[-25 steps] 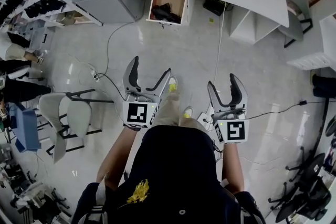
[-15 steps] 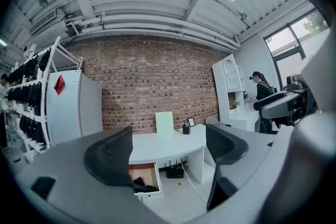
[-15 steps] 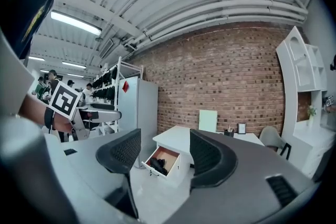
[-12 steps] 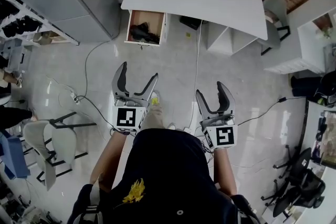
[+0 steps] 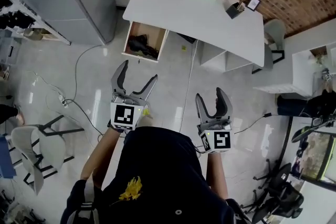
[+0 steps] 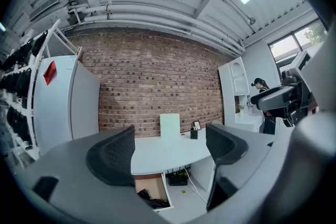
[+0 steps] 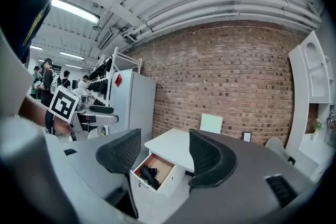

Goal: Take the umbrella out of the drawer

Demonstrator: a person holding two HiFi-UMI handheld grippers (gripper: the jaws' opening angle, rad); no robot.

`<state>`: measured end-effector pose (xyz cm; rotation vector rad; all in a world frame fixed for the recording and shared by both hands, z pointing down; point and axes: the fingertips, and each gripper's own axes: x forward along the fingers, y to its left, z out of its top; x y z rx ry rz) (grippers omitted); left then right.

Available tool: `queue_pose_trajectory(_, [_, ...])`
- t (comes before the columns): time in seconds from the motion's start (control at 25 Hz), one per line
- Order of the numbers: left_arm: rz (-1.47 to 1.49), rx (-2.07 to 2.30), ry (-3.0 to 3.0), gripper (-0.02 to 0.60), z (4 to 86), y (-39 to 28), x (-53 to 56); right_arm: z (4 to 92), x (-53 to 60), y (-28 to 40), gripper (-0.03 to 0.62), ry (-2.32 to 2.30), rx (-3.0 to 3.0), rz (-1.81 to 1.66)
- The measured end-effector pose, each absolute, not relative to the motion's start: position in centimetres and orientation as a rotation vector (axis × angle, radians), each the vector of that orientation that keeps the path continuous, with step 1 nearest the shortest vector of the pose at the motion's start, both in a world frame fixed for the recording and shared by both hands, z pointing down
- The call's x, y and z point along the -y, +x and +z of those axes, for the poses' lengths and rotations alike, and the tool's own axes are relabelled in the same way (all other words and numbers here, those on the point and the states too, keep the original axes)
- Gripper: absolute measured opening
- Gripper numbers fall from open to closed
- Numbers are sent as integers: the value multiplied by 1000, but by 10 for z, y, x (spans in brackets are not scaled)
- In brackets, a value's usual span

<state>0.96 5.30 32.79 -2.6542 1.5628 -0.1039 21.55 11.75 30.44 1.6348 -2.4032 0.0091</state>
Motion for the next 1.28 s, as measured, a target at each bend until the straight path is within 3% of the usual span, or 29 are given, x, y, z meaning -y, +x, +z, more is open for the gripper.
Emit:
queue_pose_trajectory(0.36, [-176,-1618,-2700,436,369,-26,14,319,-56,182,308,1595,2366,26])
queue_pose_trajectory(1.28, [-465,-2083,-2669,434,441,0,167,382,170,167,308,1058,2633,-5])
